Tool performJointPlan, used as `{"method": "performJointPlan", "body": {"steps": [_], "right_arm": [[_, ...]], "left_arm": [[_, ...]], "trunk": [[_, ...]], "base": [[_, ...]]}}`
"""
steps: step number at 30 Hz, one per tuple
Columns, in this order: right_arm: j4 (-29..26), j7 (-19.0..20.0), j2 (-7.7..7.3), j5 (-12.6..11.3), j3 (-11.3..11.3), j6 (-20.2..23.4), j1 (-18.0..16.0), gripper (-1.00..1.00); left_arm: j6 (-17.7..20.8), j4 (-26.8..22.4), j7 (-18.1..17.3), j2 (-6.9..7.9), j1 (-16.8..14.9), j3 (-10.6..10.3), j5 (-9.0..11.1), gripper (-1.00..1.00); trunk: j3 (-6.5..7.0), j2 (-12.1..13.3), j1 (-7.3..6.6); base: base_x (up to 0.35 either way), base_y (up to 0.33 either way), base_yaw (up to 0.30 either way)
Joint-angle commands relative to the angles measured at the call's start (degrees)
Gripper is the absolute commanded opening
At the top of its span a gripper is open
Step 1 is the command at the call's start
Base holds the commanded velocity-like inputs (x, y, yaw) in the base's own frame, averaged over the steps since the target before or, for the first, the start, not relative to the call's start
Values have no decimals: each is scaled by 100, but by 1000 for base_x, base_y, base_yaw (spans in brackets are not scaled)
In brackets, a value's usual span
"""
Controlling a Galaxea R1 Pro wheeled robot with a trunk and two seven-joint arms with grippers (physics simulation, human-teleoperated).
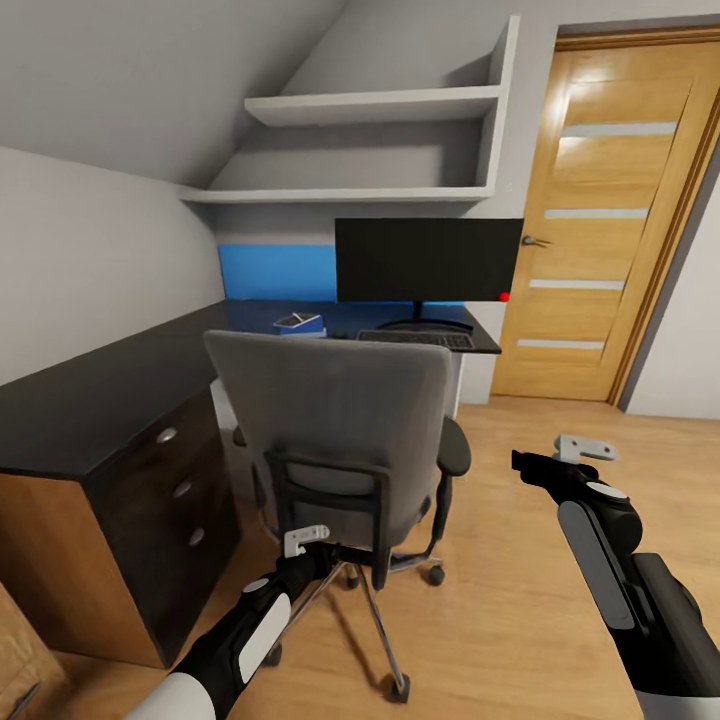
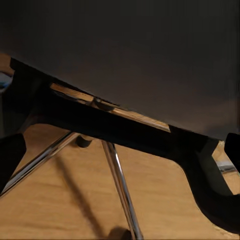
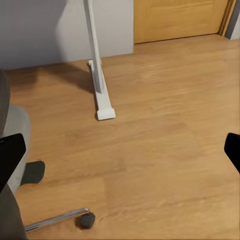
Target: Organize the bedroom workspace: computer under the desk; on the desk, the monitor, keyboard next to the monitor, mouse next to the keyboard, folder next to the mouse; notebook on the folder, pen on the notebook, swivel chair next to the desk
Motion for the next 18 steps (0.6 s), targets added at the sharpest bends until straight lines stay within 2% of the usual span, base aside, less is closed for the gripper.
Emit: {"method": "performJointPlan", "body": {"steps": [1,7,11,18], "right_arm": [[-5,-59,-6,-55,12,10,-4,100],[-5,-59,-6,-55,12,10,-4,100],[-5,-59,-6,-55,14,10,-4,100],[-5,-65,-6,-55,20,10,-4,100]], "left_arm": [[21,-23,22,2,-7,-8,43,100],[21,-23,22,2,-7,-8,43,100],[21,-23,22,2,-7,-8,43,100],[17,-22,22,3,-7,-2,42,100]], "trunk": [[-5,-3,2],[-5,-3,2],[-5,-3,2],[-5,-3,2]], "base": [[339,-162,0],[338,-155,0],[328,-53,0],[88,29,0]]}}
